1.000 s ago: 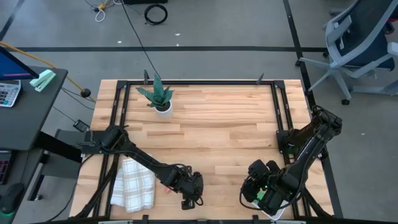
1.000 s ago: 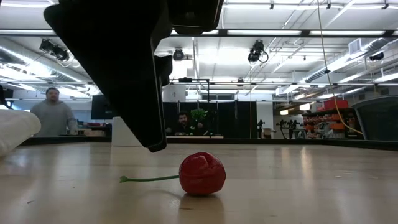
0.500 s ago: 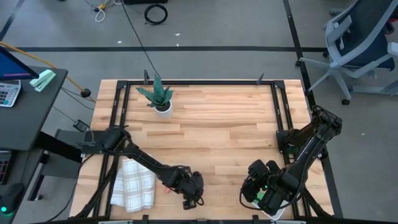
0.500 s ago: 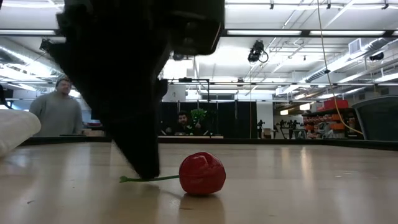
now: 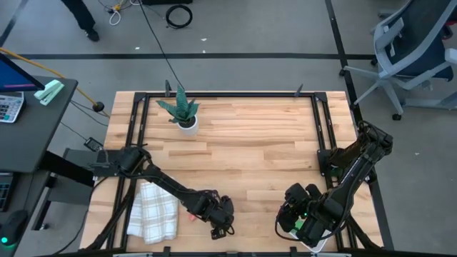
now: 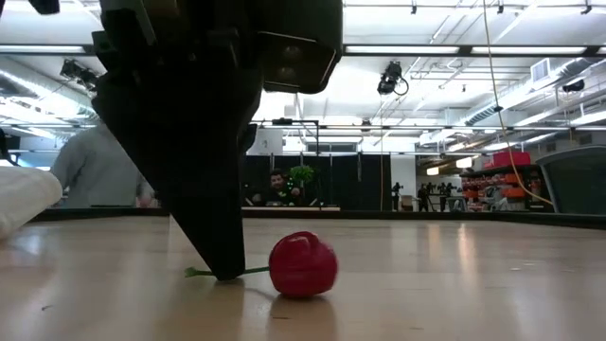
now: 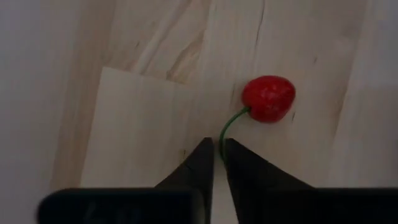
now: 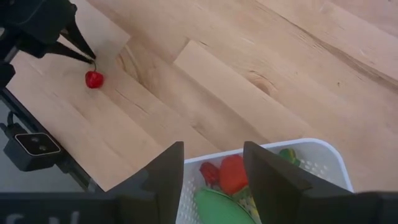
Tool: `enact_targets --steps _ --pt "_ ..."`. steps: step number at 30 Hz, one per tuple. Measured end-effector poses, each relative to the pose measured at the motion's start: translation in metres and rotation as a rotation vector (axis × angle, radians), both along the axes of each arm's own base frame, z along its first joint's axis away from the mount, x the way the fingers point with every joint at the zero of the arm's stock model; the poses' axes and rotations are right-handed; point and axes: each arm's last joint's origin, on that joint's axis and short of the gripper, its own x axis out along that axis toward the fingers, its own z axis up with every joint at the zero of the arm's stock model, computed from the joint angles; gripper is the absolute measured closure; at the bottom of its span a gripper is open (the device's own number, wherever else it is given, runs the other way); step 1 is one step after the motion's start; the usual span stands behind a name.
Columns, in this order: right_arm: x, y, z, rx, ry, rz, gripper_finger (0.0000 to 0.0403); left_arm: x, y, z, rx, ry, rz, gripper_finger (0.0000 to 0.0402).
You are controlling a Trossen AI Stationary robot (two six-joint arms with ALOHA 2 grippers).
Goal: Pick and placing Produce into tupperware
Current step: Put the red cherry into the white bin
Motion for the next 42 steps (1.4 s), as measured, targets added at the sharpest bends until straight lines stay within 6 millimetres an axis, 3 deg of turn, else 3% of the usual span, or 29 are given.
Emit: enact_targets --steps 3,9,17,22,25,29,33,42 --pt "0.0 0.0 0.0 -0.002 0.001 0.004 0.0229 0.0 0.0 0.0 0.0 0.003 0.0 0.0391" --pt "0.0 0.0 0.0 -0.001 0.0 0.001 0.0231 0.011 -0.007 0.015 -0.045 -0.069 -0.008 0.0397" --pt "-0.012 -0.017 0.023 0.003 -0.072 -0.062 0.0254 0.045 -0.011 0.088 -0.018 -0.336 -0.076 0.0398" --pt "-0.026 -0.039 0.056 0.008 -0.234 -0.065 0.0267 0.071 0.013 0.134 0.075 -0.52 -0.048 0.0399" --pt "-0.036 -0.056 0.076 -0.036 -0.358 -0.049 0.0268 0.093 0.03 0.144 0.097 -0.636 -0.037 0.04" --pt "-0.049 -0.08 0.102 -0.209 -0.563 -0.043 0.0268 0.122 0.045 0.145 0.072 -0.794 -0.031 0.04" --pt "-0.061 -0.1 0.12 -0.296 -0.732 -0.132 0.0268 0.145 0.048 0.141 0.007 -0.935 -0.056 0.04" --pt "-0.059 -0.11 0.124 -0.345 -0.736 -0.161 0.0268 0.172 0.029 0.076 -0.137 -0.952 -0.131 0.04"
